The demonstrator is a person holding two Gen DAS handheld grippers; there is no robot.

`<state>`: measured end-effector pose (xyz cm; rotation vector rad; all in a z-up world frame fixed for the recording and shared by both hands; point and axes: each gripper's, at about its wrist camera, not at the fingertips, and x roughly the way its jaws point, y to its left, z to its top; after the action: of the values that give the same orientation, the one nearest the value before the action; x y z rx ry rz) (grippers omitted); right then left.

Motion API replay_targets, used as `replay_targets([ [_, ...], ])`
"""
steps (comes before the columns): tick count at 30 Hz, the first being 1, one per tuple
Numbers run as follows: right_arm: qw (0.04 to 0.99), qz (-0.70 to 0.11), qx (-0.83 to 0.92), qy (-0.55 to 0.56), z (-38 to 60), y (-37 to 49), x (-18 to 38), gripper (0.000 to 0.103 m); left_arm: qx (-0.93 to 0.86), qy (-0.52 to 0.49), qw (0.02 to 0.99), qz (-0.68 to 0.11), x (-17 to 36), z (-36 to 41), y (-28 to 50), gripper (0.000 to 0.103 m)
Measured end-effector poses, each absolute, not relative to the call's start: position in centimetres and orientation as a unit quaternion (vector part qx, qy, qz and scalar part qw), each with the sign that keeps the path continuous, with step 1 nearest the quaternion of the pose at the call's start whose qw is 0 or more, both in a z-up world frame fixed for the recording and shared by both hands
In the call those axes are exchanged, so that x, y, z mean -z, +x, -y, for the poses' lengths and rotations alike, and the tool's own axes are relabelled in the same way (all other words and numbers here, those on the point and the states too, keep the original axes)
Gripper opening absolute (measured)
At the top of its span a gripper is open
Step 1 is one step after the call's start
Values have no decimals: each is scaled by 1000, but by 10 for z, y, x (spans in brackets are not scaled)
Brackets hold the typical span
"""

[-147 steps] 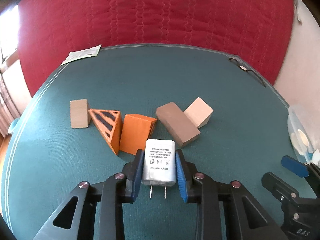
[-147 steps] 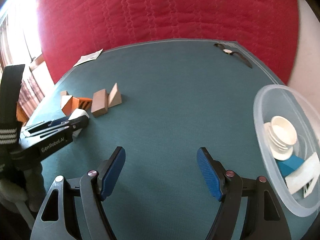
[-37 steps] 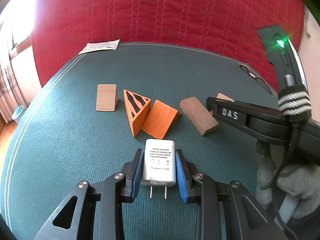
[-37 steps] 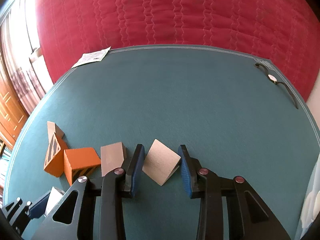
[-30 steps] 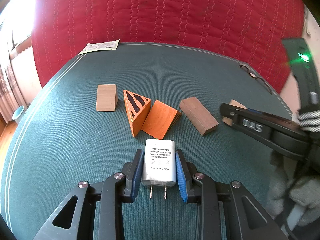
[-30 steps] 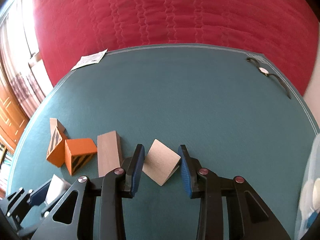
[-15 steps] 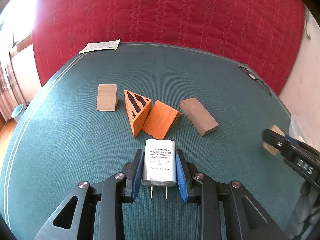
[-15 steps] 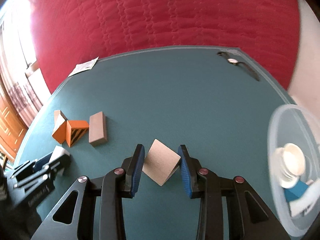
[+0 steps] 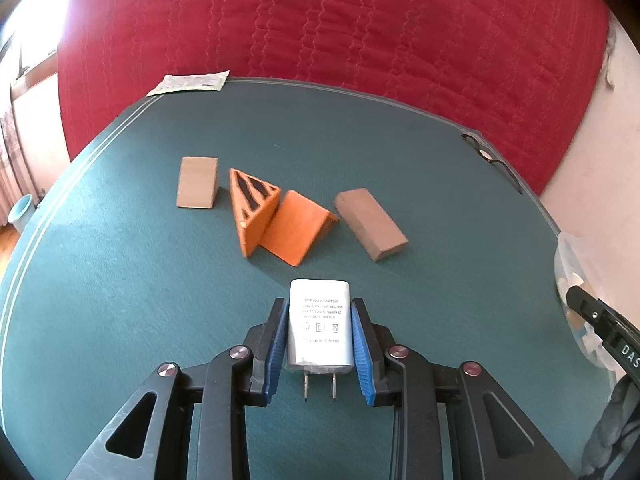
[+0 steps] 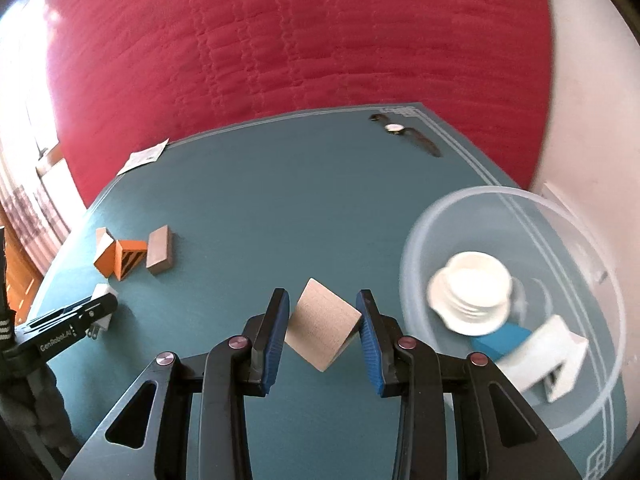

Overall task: Organize rigid objects
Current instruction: 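Carry the beige wedge to the clear bowl while the left tool carries the charger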

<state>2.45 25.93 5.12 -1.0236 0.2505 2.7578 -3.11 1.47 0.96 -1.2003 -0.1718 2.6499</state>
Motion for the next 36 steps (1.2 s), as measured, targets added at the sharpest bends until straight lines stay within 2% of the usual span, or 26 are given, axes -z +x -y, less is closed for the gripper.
replay_targets([
  [18,164,-95,-935,-302,-324,61,-69,36,-904,-396,163,-2,-34,-84,-20,32],
  [30,229,-138,-918,-292,-387,74,-65,37,-897,-389,207,-32,-44,-137,-16,32],
  [32,238,-142,-916,-290,-394,77,-64,45,-896,-388,214,-39,-46,-145,-15,32],
  [36,243,-144,-915,-289,-400,81,-61,46,-894,-383,226,-55,-49,-162,-11,32],
])
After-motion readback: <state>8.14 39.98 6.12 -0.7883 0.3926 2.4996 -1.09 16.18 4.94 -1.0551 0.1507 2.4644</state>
